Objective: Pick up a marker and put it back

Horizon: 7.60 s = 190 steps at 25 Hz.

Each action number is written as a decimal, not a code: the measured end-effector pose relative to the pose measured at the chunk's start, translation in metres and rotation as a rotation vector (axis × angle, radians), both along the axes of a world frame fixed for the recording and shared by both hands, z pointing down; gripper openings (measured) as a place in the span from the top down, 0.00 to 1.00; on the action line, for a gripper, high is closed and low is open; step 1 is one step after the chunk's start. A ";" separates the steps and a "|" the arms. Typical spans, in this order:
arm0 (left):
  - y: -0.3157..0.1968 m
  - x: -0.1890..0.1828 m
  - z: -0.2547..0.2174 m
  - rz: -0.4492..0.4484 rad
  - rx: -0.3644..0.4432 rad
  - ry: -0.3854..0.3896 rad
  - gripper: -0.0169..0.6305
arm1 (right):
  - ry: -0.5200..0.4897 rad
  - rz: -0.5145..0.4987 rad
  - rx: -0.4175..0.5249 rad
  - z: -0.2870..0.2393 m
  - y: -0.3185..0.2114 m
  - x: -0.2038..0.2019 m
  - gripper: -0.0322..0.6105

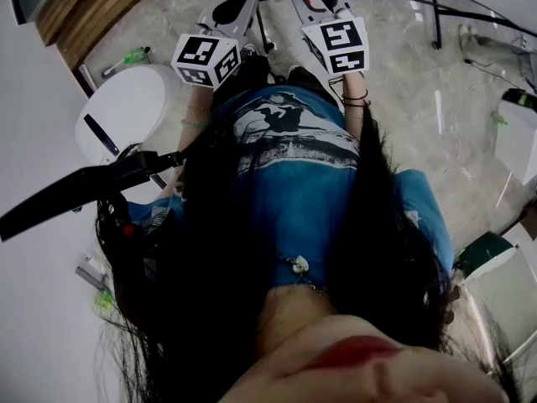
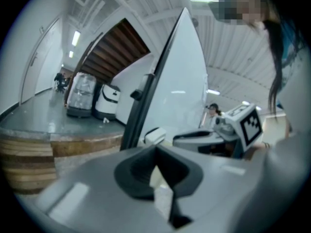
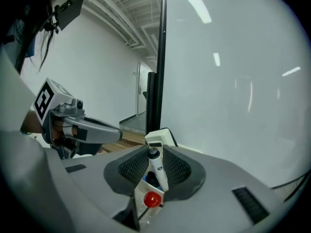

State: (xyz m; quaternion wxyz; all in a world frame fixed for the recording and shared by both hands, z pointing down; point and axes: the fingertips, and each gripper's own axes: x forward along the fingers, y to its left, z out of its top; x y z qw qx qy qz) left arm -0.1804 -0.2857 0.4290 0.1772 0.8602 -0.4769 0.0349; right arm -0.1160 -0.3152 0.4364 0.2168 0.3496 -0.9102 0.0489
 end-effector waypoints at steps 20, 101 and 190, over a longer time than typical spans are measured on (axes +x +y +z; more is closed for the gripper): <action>0.003 0.017 -0.001 0.069 0.003 -0.023 0.99 | -0.288 0.088 0.068 -0.082 0.000 0.027 0.82; -0.003 -0.007 0.006 -0.021 -0.017 -0.003 0.99 | 0.025 -0.122 -0.061 0.022 0.009 -0.031 0.76; 0.435 0.124 -0.002 -0.156 0.003 0.028 0.99 | -0.406 -0.063 -0.325 -0.013 0.426 0.111 0.91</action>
